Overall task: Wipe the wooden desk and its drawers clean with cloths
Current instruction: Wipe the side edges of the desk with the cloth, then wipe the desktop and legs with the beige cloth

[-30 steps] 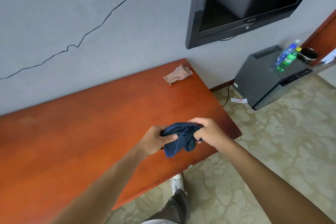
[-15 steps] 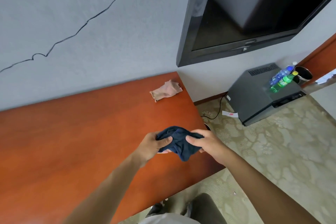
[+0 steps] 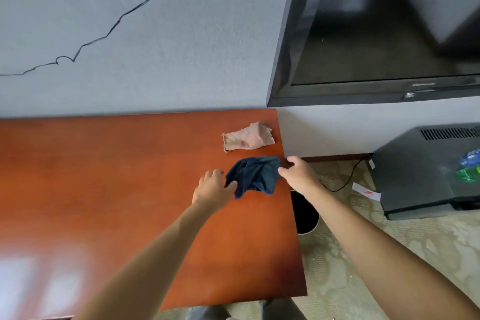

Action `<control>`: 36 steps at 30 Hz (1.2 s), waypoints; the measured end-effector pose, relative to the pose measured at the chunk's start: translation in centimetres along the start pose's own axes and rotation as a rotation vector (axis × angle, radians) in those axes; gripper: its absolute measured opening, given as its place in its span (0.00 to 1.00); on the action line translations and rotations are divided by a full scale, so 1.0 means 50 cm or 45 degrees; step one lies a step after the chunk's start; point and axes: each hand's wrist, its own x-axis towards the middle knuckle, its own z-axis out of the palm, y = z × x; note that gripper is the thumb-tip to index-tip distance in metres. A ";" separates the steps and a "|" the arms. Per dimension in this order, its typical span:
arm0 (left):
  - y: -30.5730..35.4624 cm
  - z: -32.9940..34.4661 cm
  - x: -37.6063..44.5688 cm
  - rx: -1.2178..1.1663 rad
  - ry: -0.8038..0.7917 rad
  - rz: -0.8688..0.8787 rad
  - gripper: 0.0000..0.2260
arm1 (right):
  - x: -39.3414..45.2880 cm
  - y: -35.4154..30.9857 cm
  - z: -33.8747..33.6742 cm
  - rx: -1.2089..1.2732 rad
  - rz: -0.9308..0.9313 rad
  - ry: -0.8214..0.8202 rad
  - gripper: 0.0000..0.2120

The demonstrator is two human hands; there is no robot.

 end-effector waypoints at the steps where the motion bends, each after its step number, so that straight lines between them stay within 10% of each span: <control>1: 0.002 0.021 0.012 0.211 0.044 0.012 0.21 | 0.024 0.014 0.007 -0.192 -0.040 -0.024 0.28; 9: 0.046 0.137 0.065 0.621 -0.175 0.318 0.24 | 0.080 0.057 0.101 -0.886 -0.682 -0.108 0.38; 15: 0.109 0.070 0.210 0.527 0.259 0.273 0.23 | 0.131 0.049 0.139 -0.897 -0.580 -0.117 0.33; 21: 0.148 0.053 0.356 0.774 0.122 0.317 0.26 | 0.151 0.079 0.125 -0.647 -0.391 0.044 0.29; 28: 0.043 0.001 0.255 -0.309 0.605 -0.043 0.08 | 0.200 -0.034 0.178 -0.309 -0.383 0.097 0.25; 36: -0.026 0.002 0.169 -0.423 0.484 0.158 0.10 | 0.332 -0.178 0.143 -0.116 -0.455 0.029 0.27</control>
